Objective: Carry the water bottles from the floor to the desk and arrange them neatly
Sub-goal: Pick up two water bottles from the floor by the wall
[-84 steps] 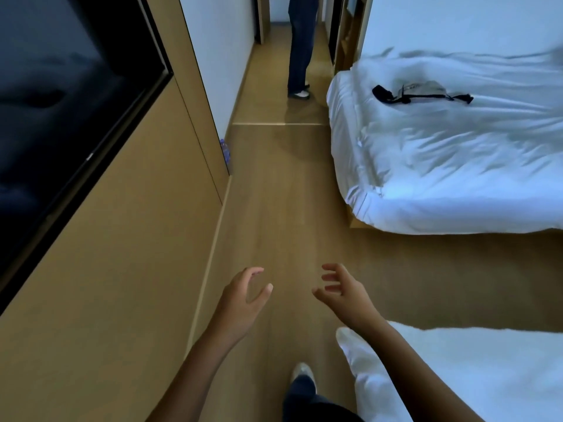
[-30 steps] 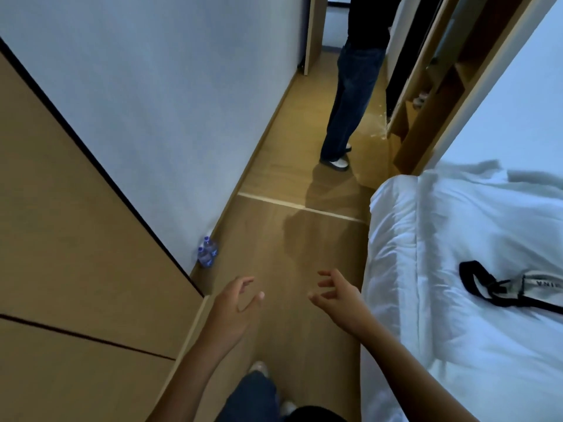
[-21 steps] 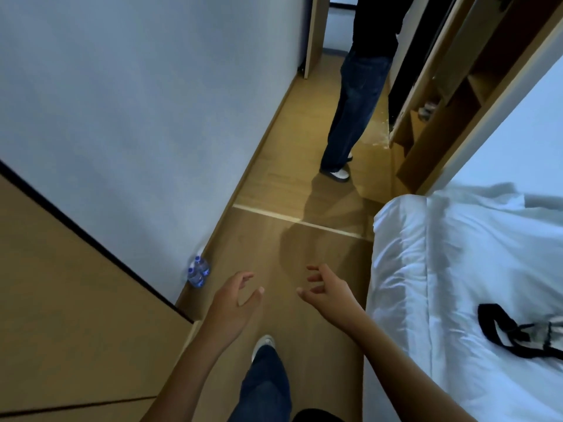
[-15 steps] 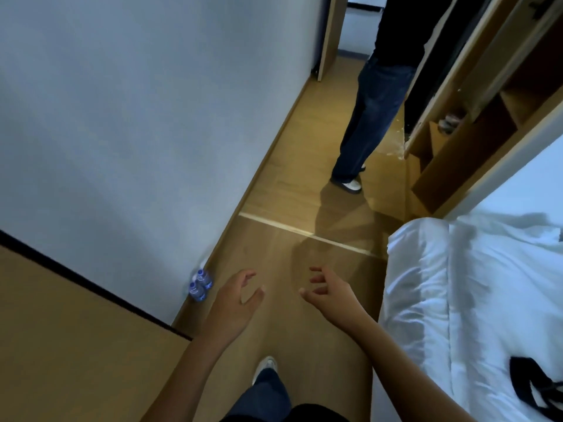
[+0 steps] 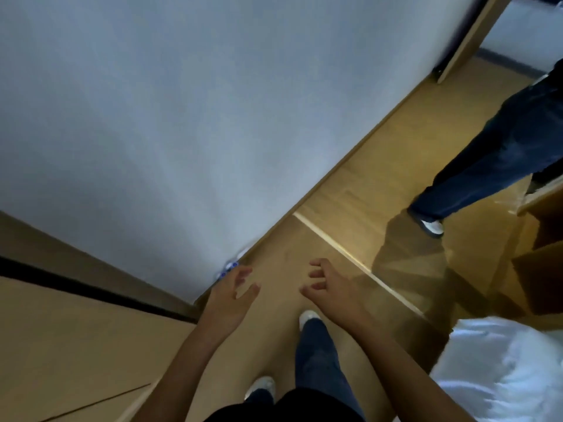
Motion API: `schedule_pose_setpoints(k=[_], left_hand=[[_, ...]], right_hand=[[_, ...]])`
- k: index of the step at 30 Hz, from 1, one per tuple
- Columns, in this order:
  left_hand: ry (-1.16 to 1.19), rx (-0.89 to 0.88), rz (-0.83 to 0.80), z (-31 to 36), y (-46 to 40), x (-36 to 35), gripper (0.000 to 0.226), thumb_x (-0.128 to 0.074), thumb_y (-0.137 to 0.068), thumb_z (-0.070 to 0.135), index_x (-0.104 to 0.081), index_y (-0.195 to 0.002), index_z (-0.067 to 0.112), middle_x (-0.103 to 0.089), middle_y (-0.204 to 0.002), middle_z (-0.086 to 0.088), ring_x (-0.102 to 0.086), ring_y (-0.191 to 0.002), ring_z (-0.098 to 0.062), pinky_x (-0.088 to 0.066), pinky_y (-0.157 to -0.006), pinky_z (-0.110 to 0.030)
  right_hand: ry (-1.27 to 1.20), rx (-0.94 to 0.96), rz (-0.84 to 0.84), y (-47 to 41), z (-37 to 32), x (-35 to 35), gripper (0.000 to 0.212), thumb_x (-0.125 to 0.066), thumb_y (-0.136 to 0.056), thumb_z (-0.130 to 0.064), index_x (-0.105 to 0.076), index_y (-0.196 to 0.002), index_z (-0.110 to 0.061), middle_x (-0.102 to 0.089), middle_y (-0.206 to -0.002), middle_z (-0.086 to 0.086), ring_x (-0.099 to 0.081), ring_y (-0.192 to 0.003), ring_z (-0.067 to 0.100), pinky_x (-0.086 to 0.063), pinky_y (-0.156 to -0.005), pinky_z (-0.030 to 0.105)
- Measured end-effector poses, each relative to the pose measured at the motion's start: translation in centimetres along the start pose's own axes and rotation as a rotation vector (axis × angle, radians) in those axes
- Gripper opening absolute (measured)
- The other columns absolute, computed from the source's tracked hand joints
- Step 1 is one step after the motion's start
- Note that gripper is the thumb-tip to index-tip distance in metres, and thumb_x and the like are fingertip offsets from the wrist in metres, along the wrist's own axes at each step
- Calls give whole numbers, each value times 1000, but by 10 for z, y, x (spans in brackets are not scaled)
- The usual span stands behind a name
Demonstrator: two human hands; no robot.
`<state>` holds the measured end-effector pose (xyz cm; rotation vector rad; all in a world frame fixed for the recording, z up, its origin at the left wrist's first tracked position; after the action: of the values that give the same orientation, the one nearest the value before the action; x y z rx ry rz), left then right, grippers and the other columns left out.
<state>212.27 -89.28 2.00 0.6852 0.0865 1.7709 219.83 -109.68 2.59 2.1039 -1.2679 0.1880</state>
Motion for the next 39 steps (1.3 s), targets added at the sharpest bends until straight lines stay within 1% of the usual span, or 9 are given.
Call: schedule_pose_setpoints(k=[3,7,10,14,19,25,30,36,39], left_hand=[[28,52,119,0,-24,5,31,-64,-94,26,-58,-123,20,-63,-122,2,-59,-114,-12,-48,-99,-36],[101,164,364,-8,-43,19,24,-69,-90,25,-60,-112,25,-68,-110,5,-62,-97,-6,-49,-78,-21],[138,237,472,-20,-54,22,23,-71,-88,23,-59,-108,28,-67,-105,4,-62,-98,-11,-52,-84,-30],[144,280,572,-42,-67,24,23,-70,-88,26,-57,-99,40,-63,-94,21,-62,-92,-2,-44,-73,-14],[103,373,613,-89,-92,16,30,-67,-90,25,-61,-118,16,-66,-109,-1,-60,-104,-15,-47,-89,-30],[109,451,625,-171,-131,-6,35,-64,-92,27,-58,-125,16,-63,-122,-1,-55,-116,-14,-46,-99,-34],[34,447,689,-256,-165,-32,38,-63,-93,30,-56,-128,18,-56,-121,8,-52,-102,-8,-45,-88,-29],[32,444,728,-373,-222,-82,40,-64,-92,32,-55,-129,20,-51,-119,12,-51,-103,-9,-45,-87,-29],[-19,406,673,-427,-259,-109,42,-64,-91,31,-55,-130,19,-57,-120,2,-55,-104,-14,-44,-89,-29]], right_hand=[[27,43,-112,-44,-12,3,55,-70,-91,-25,-44,-140,-21,-56,-128,3,-58,-105,13,-48,-76,12],[158,129,-307,-103,-37,7,58,-69,-91,-28,-42,-142,-19,-55,-135,6,-58,-108,13,-50,-74,15],[249,202,-407,-142,-51,5,55,-67,-92,-30,-42,-141,-21,-54,-137,5,-58,-112,13,-45,-69,8],[341,236,-514,-187,-50,-19,55,-66,-93,-33,-42,-142,-23,-53,-138,2,-56,-114,11,-46,-69,13],[377,254,-581,-238,-33,-73,55,-68,-92,-30,-44,-140,-22,-56,-136,5,-58,-110,13,-47,-70,20],[415,257,-656,-285,25,-148,53,-69,-91,-28,-45,-137,-20,-58,-134,7,-60,-112,17,-48,-82,27],[389,352,-624,-330,87,-199,49,-69,-91,-25,-48,-134,-14,-60,-131,7,-60,-114,16,-50,-93,27],[357,367,-570,-401,188,-262,49,-73,-88,-21,-50,-131,-13,-62,-123,4,-59,-102,13,-46,-87,23],[365,396,-581,-437,237,-299,51,-74,-87,-21,-50,-131,-14,-61,-123,2,-60,-103,13,-50,-89,26]])
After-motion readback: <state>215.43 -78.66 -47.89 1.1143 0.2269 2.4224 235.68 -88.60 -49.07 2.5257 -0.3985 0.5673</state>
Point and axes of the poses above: each hand's wrist, its own y-axis away from the middle knuckle, its own x-axis out of the back of the hand, z = x × y, the point moved 9 cm from there along -y, towards the middle knuckle
